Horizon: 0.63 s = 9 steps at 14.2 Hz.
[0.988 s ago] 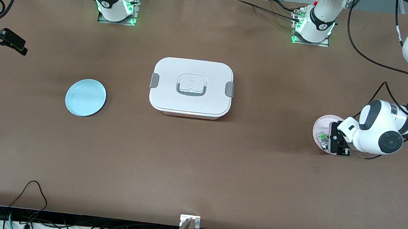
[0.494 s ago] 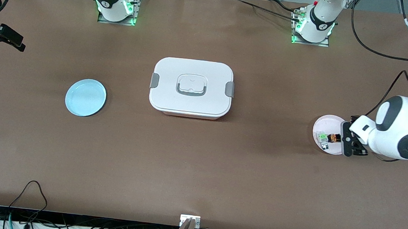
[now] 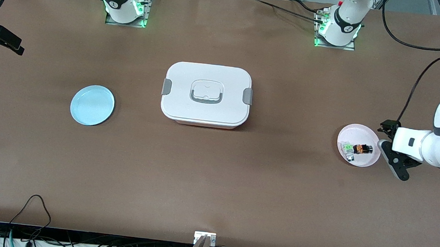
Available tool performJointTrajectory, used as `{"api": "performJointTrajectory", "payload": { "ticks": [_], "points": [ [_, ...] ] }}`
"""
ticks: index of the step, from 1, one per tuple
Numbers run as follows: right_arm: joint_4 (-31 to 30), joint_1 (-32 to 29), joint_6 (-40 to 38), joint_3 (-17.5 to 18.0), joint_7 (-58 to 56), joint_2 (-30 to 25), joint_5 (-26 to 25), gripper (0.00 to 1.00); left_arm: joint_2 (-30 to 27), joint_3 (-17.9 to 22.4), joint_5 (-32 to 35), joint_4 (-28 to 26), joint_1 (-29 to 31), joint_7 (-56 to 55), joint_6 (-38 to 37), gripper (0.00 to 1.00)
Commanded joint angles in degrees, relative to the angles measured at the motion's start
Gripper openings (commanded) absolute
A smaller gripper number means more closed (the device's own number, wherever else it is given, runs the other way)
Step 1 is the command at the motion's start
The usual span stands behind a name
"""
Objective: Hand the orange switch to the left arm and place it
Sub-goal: 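Open the left gripper and lift it away from the dish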
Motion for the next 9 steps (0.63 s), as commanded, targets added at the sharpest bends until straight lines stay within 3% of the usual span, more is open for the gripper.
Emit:
{"api": "performJointTrajectory", "payload": {
  "ticks": [1,3,6,7,9],
  "points": [
    [1.47,0.34,-1.34,-0.52,-0.64,0.56,0.58,1.0,-2.33,-0.96,-2.02,1.48,-2.17,-7.37,-2.26,1.0],
    [1.47,0.34,-1.42,-0.52,-0.64,0.47,0.58,1.0,-3.77,-0.08,-3.08,2.53,-4.73,-11.85,-4.7,1.0],
    [1.47,0.34,-1.43,-0.52,-0.56,0.47,0.58,1.0,-1.67,3.77,-5.79,11.2,-8.07,-12.66,-7.0,1.0],
    [1.47,0.34,-1.34,-0.43,-0.56,0.47,0.58,1.0,-1.31,7.62,-8.42,13.14,-9.46,-12.66,-6.74,1.0],
    [1.47,0.34,-1.42,-0.43,-0.56,0.47,0.66,1.0,-4.45,19.64,-15.35,11.94,-15.43,-13.62,-6.47,1.0]
  ]
}}
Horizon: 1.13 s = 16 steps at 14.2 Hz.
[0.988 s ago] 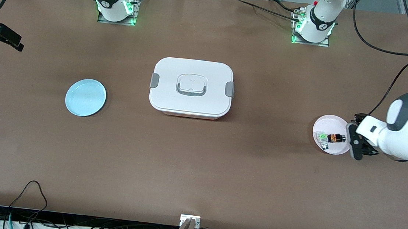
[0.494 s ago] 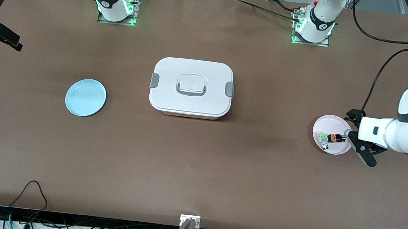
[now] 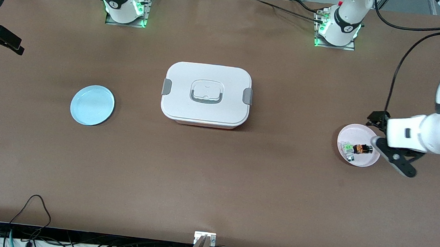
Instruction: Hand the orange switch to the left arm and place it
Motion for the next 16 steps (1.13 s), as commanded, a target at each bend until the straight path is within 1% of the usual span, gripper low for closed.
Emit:
{"api": "performJointTrajectory", "payload": {
  "ticks": [1,2,4,5,8,9,10,11,13,14,16],
  "points": [
    [1.44,0.33,-1.33,-0.42,-0.56,0.47,0.58,1.0,-3.62,14.9,-10.47,-1.47,-7.52,-3.38,-0.27,1.0],
    [1.44,0.33,-1.33,-0.42,-0.56,0.47,0.57,1.0,-6.96,17.66,-13.12,-4.82,-9.11,-6.89,2.79,1.0],
    [1.44,0.33,-1.41,-0.42,-0.56,0.47,0.57,1.0,-12.5,18.91,-13.68,-10.89,-10.78,-12.0,8.16,1.0],
    [1.44,0.33,-1.41,-0.42,-0.64,0.47,0.57,1.0,-14.88,20.83,-13.68,-13.26,-12.88,-14.2,10.01,1.0],
    [1.44,0.33,-1.41,-0.42,-0.64,0.47,0.57,1.0,-22.61,29.43,-14.03,-20.3,-19.91,-16.24,11.87,1.0],
    [1.44,0.33,-1.41,-0.42,-0.64,0.47,0.57,1.0,-25.07,33.38,-13.94,-22.23,-24.37,-17.89,12.05,1.0],
    [1.44,0.33,-1.41,-0.42,-0.56,0.47,0.57,1.0,-26.75,35.33,-13.85,-23.64,-26.68,-22.35,12.05,1.0],
    [1.44,0.33,-1.33,-0.42,-0.56,0.47,0.57,1.0,-27.9,35.78,-14.11,-25.22,-26.79,-25.52,12.22,1.0],
    [1.44,0.33,-1.41,-0.42,-0.64,0.47,0.57,1.0,-29.14,35.79,-13.85,-26.64,-26.7,-25.29,15.02,1.0],
    [1.44,0.33,-1.33,-0.42,-0.56,0.47,0.57,1.0,-29.31,35.79,-13.85,-26.99,-26.01,-24.6,15.04,1.0],
    [1.44,0.33,-1.33,-0.42,-0.64,0.47,0.57,1.0,-29.4,35.79,-13.76,-26.56,-24.6,-19.87,14.69,1.0]
  ]
}}
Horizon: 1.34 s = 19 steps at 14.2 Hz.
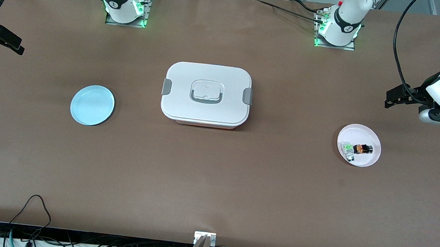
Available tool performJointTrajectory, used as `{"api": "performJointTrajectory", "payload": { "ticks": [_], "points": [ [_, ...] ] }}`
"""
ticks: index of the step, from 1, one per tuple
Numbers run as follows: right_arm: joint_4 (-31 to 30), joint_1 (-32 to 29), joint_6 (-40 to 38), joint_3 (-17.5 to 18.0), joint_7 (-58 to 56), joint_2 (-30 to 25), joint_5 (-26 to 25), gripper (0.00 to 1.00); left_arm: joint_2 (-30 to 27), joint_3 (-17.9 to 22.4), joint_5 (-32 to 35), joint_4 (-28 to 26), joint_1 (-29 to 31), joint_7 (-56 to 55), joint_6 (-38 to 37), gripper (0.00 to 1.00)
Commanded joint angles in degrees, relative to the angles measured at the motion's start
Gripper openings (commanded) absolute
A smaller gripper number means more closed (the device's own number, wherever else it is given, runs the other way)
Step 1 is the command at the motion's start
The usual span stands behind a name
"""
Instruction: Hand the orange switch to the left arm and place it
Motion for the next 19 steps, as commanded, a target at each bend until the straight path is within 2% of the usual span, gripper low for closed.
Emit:
{"api": "performJointTrajectory", "payload": {
  "ticks": [1,19],
  "points": [
    [1.41,0.3,-1.16,-0.41,-0.56,0.46,0.57,1.0,-1.36,0.65,-1.12,-1.23,0.71,4.4,0.99,1.0],
    [1.41,0.3,-1.24,-1.2,-0.64,0.46,0.75,1.0,-2.07,-0.05,-0.42,-1.23,1.24,6.34,-0.68,1.0]
  ]
}}
